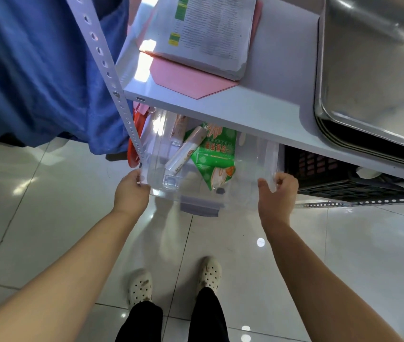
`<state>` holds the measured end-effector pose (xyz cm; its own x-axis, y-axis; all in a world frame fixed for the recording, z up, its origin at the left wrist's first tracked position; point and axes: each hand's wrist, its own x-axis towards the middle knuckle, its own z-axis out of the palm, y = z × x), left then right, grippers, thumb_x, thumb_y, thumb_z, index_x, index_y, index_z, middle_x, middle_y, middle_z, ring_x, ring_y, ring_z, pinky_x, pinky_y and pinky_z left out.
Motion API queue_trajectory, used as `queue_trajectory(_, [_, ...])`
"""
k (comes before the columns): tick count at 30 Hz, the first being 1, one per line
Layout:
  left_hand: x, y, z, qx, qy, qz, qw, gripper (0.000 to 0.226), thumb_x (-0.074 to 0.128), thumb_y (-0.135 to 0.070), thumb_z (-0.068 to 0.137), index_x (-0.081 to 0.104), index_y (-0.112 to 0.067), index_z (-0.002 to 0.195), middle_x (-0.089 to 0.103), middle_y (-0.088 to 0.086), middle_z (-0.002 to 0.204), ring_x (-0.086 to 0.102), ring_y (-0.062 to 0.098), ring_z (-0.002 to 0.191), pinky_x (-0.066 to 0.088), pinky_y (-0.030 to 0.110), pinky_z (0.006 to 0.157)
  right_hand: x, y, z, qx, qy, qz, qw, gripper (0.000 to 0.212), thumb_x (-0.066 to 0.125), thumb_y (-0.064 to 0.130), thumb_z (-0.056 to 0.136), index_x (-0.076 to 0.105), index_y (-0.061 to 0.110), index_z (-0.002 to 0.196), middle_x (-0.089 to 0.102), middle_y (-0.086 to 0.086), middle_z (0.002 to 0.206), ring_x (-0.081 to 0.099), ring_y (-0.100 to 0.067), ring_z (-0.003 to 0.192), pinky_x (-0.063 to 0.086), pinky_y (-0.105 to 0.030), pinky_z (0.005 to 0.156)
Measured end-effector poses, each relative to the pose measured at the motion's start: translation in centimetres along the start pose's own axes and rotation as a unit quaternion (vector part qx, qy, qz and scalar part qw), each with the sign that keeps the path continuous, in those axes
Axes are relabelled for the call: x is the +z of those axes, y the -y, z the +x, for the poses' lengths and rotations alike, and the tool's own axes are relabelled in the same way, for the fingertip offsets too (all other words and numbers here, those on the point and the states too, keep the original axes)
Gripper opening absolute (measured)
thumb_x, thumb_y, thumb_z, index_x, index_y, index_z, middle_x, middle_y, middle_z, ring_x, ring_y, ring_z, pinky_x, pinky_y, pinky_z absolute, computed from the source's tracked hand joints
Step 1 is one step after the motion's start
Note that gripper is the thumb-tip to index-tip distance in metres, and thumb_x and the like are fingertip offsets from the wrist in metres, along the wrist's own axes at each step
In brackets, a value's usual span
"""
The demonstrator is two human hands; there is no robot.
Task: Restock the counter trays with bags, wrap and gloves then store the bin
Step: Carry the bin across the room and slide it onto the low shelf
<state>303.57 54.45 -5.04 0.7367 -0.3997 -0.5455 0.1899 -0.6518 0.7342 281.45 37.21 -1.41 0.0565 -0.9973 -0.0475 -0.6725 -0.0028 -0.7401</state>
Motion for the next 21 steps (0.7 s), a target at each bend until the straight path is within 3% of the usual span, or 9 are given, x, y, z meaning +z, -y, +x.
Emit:
queue_trajectory(4, [-1.0, 0.2, 0.0, 0.006, 0.039, -0.032, 0.999, 0.043, 0.05, 0.002, 0.08, 0.062, -0.04, 0.077, 0.064, -0.005, 0.084, 0.06, 0.025, 0.083, 0.05, 0.041, 0.09, 1.7, 1.4, -2.3, -0.075, -0.016, -0.038, 0.996, 0.03, 0.075, 0.013, 0.074, 0.05, 0.009, 0.09, 0.048, -0.004, 0.092, 0.045, -0.017, 0.085, 0.043, -0.033, 0.079])
queue_trajectory(7, [-1.7, 0.1, 0.2, 0.0, 0.057, -0.042, 0.997, 0.049, 0.047, 0.003, 0.08, 0.061, -0.042, 0.071, 0.064, -0.001, 0.083, 0.056, 0.024, 0.078, 0.049, 0.04, 0.086, 3.7, 2.3, -4.7, -0.13, -0.005, -0.057, 0.99, 0.036, 0.078, 0.012, 0.068, 0.052, 0.003, 0.091, 0.05, -0.009, 0.092, 0.042, -0.02, 0.089, 0.033, -0.025, 0.078])
queue_trajectory(9, [-2.1, 0.0, 0.4, -0.002, 0.075, -0.051, 0.996, 0.045, 0.045, 0.004, 0.083, 0.063, -0.037, 0.077, 0.062, 0.003, 0.087, 0.053, 0.021, 0.073, 0.048, 0.037, 0.083, 5.1, 3.0, -6.2, -0.152, 0.012, -0.079, 0.985, 0.039, 0.079, 0.013, 0.066, 0.053, 0.001, 0.093, 0.052, -0.014, 0.094, 0.044, -0.028, 0.092, 0.035, -0.029, 0.08])
queue_trajectory(11, [-2.3, 0.0, 0.5, -0.018, 0.081, -0.099, 0.992, 0.034, 0.044, 0.006, 0.087, 0.065, -0.02, 0.095, 0.058, 0.002, 0.087, 0.052, 0.014, 0.069, 0.048, 0.029, 0.075, 6.6, 3.6, -7.5, -0.182, 0.03, -0.108, 0.977, 0.041, 0.081, 0.014, 0.065, 0.055, 0.0, 0.093, 0.055, -0.018, 0.095, 0.047, -0.034, 0.092, 0.041, -0.042, 0.081])
queue_trajectory(13, [-2.9, 0.0, 0.5, -0.041, 0.093, -0.166, 0.981, 0.032, 0.043, 0.009, 0.089, 0.059, -0.006, 0.112, 0.054, 0.001, 0.087, 0.053, 0.013, 0.071, 0.049, 0.021, 0.067, 8.2, 4.1, -8.7, -0.211, 0.045, -0.146, 0.965, 0.042, 0.082, 0.017, 0.063, 0.058, 0.0, 0.093, 0.058, -0.018, 0.093, 0.051, -0.036, 0.09, 0.043, -0.045, 0.081])
queue_trajectory(15, [-3.6, 0.3, 0.5, -0.04, 0.114, -0.177, 0.977, 0.033, 0.043, 0.007, 0.089, 0.055, -0.007, 0.117, 0.055, 0.004, 0.094, 0.057, 0.016, 0.079, 0.053, 0.019, 0.069, 9.8, 4.7, -9.7, -0.227, 0.067, -0.181, 0.954, 0.042, 0.083, 0.02, 0.061, 0.061, 0.003, 0.093, 0.061, -0.016, 0.091, 0.055, -0.036, 0.088, 0.044, -0.045, 0.08])
queue_trajectory(18, [-4.1, 0.8, 0.7, -0.02, 0.12, -0.114, 0.986, 0.038, 0.043, 0.001, 0.09, 0.053, -0.011, 0.125, 0.057, 0.008, 0.107, 0.061, 0.023, 0.095, 0.052, 0.03, 0.085, 11.9, 5.6, -10.7, -0.262, 0.092, -0.203, 0.939, 0.041, 0.084, 0.022, 0.061, 0.062, 0.006, 0.092, 0.062, -0.014, 0.088, 0.059, -0.035, 0.085, 0.046, -0.043, 0.076])
queue_trajectory(21, [-4.1, 1.2, 1.0, -0.011, 0.121, -0.112, 0.986, 0.039, 0.041, 0.002, 0.09, 0.055, -0.011, 0.124, 0.058, 0.009, 0.107, 0.061, 0.022, 0.09, 0.05, 0.026, 0.08, 13.5, 6.4, -11.3, -0.293, 0.107, -0.201, 0.929, 0.04, 0.082, 0.023, 0.063, 0.062, 0.007, 0.092, 0.062, -0.012, 0.089, 0.058, -0.033, 0.085, 0.047, -0.041, 0.075])
